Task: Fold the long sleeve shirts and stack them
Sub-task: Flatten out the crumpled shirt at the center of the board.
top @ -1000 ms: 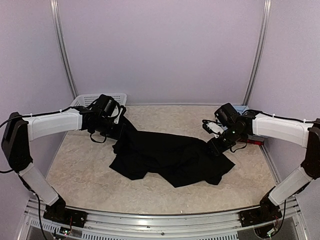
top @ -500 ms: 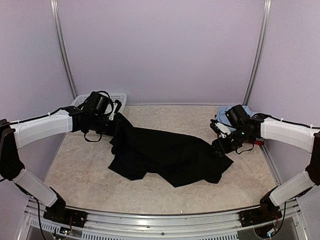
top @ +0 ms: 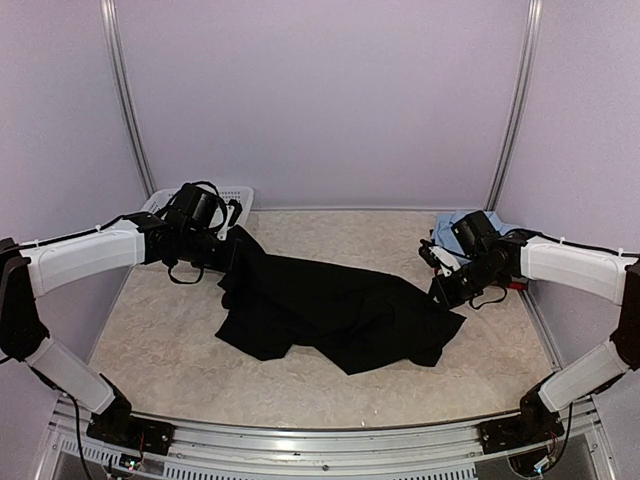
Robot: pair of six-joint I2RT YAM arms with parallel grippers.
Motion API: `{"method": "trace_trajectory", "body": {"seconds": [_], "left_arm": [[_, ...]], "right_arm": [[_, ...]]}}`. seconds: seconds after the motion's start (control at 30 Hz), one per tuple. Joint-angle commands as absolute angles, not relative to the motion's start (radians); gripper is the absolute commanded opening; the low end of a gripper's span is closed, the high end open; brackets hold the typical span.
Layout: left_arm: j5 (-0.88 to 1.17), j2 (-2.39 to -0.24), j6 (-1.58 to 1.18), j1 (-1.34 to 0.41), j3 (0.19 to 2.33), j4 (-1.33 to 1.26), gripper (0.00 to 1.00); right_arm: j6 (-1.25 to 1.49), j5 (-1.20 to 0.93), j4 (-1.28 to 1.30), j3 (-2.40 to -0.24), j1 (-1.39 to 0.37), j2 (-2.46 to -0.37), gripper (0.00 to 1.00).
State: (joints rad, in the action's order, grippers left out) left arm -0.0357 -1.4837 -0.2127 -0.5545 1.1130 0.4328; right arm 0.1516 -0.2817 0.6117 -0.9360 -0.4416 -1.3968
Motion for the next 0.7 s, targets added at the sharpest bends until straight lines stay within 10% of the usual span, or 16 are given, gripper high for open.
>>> {"method": "trace_trajectory", "body": {"seconds": [0.0, 0.33, 0.67], "left_arm": [[-0.049, -1.469, -0.206, -0.540, 1.099, 0.402, 0.00], [0.046, -1.567, -0.214, -0.508, 1.098, 0.322, 0.11], [-0.073, -1.539, -0.202, -0.513, 1.042, 0.185, 0.57]], "right_arm": [[0.150, -0.324, 0.595, -0.927, -0.433, -1.359, 0.00], [0.139, -0.267, 0.631, -0.997, -0.433, -1.348, 0.00], [0.133, -0.234, 0.609, -0.998, -0.402, -1.414, 0.00]]}}
